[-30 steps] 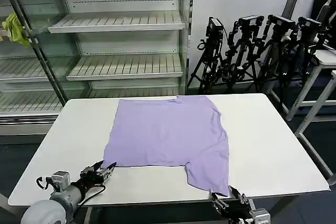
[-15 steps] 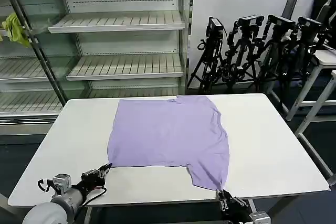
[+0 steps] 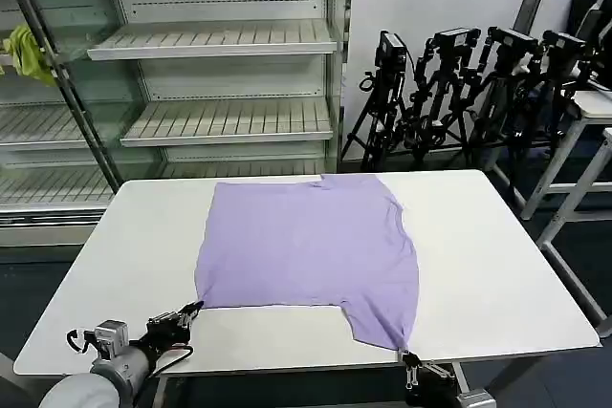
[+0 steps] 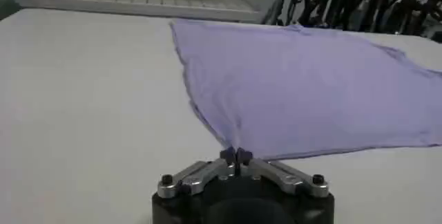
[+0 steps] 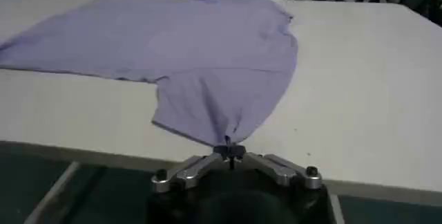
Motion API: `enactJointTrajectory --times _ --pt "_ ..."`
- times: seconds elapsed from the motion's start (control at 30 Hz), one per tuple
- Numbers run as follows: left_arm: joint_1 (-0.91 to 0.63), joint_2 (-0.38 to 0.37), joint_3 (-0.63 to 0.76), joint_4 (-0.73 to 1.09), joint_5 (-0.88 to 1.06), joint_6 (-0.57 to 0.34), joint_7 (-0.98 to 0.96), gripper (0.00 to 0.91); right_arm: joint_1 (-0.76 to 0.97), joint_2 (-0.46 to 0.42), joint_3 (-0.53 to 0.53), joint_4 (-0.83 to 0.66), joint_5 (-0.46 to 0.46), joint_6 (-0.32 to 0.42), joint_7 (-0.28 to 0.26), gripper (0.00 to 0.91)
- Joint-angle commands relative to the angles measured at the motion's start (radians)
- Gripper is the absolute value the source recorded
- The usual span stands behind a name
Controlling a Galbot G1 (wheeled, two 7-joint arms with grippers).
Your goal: Fold and organize the clothes.
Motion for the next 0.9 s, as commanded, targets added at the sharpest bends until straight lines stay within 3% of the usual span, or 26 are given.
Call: enactJointTrajectory --times 0.03,0.5,0.9 --pt "0.018 0.002 -0.012 -0.033 0.002 0.000 0.000 0.050 -0.026 -0.004 0.011 0.033 -0.005 0.003 0.002 0.000" --pt "0.174 0.046 -0.157 -0.167 -0.009 0.001 -0.001 0.050 -0.296 -0.098 0.281 0.181 0.028 0.007 -0.009 0.000" --pt "0.263 0.053 -0.226 -0.212 -0.015 0.000 -0.002 0.060 -0.333 -0.130 0.302 0.181 -0.042 0.084 -0.046 0.000"
